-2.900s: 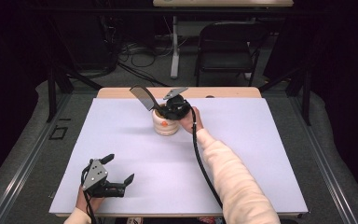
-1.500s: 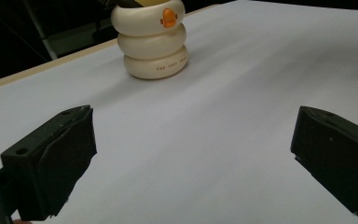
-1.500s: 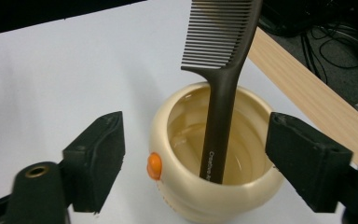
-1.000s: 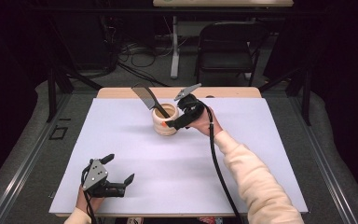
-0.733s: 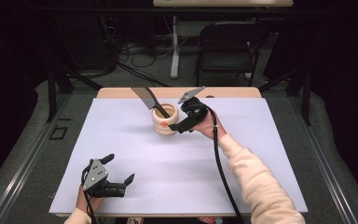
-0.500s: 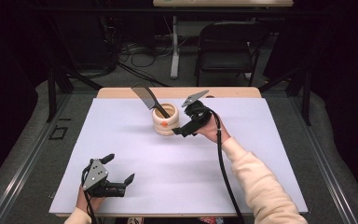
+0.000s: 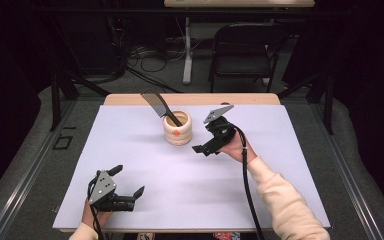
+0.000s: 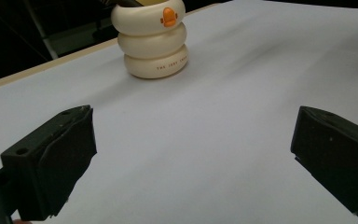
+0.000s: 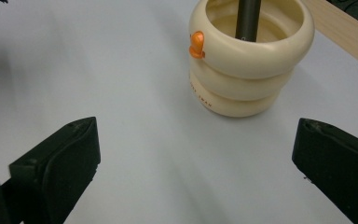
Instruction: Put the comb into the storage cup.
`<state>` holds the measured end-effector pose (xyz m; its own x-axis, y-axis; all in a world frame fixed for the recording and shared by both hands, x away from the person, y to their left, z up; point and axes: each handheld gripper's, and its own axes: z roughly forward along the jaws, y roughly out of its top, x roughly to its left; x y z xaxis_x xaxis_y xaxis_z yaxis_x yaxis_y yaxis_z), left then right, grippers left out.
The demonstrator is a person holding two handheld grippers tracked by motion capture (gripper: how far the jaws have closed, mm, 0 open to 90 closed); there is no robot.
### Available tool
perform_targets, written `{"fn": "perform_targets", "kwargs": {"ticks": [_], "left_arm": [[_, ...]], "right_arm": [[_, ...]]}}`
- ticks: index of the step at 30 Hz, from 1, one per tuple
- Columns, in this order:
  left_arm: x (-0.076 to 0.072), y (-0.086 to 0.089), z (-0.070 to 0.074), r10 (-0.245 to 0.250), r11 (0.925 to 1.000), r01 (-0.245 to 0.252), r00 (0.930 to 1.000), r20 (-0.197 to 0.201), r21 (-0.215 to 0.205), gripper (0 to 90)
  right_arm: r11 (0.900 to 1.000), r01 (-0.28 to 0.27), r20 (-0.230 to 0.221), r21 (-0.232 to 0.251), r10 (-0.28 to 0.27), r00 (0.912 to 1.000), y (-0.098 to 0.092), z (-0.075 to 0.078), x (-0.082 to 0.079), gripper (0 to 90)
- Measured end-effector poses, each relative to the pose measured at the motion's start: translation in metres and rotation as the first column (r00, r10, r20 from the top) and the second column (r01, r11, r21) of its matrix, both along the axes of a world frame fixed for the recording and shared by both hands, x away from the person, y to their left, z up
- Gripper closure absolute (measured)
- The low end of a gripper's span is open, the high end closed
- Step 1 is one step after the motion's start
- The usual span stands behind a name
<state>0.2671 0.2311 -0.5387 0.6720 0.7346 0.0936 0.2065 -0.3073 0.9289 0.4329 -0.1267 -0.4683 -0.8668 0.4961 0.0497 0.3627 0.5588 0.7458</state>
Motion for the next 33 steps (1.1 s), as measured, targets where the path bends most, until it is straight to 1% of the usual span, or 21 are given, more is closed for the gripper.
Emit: {"fn": "perform_targets", "kwargs": {"ticks": [3,12,14,19,23,25,27,30,33], "left_arm": [[0.0,0.0,0.0,0.0,1.0,0.0,1.0,0.0,0.0,0.2],[-0.001,0.001,0.0,0.004,1.0,-0.004,1.0,0.0,-0.001,0.2],[-0.002,0.0,0.0,0.003,1.0,-0.003,1.0,0.0,0.0,0.2],[-0.001,0.001,0.0,0.006,1.0,-0.006,1.0,-0.002,-0.001,0.2],[-0.001,0.0,0.0,0.001,1.0,-0.001,1.0,-0.001,0.002,0.2],[-0.001,0.001,0.0,0.003,1.0,-0.003,1.0,0.0,0.0,0.2],[-0.001,0.001,0.0,0.003,1.0,-0.003,1.0,-0.001,0.001,0.2],[-0.001,0.001,0.0,0.002,1.0,-0.002,1.0,-0.001,-0.001,0.2],[-0.001,0.001,0.0,0.004,1.0,-0.004,1.0,-0.001,0.0,0.2]], "right_arm": [[1.0,0.0,-0.005,0.0,0.0,1.0,-0.003,-0.002,-0.004,0.2],[1.0,-0.006,0.001,-0.007,0.006,1.0,-0.011,-0.006,-0.018,0.0],[1.0,-0.003,-0.004,-0.001,0.003,1.0,-0.015,-0.008,-0.023,0.0],[1.0,-0.006,0.001,-0.004,0.006,1.0,-0.021,-0.01,-0.031,0.0],[1.0,0.0,0.001,0.01,0.0,1.0,-0.027,-0.013,-0.038,0.0],[1.0,-0.003,-0.003,0.007,0.003,1.0,-0.029,-0.013,-0.039,0.0],[1.0,-0.004,0.004,0.002,0.004,1.0,-0.031,-0.014,-0.043,0.0],[1.0,-0.002,0.009,0.003,0.001,1.0,-0.034,-0.017,-0.049,0.0],[1.0,-0.003,0.003,0.008,0.003,1.0,-0.037,-0.02,-0.054,0.0]]}}
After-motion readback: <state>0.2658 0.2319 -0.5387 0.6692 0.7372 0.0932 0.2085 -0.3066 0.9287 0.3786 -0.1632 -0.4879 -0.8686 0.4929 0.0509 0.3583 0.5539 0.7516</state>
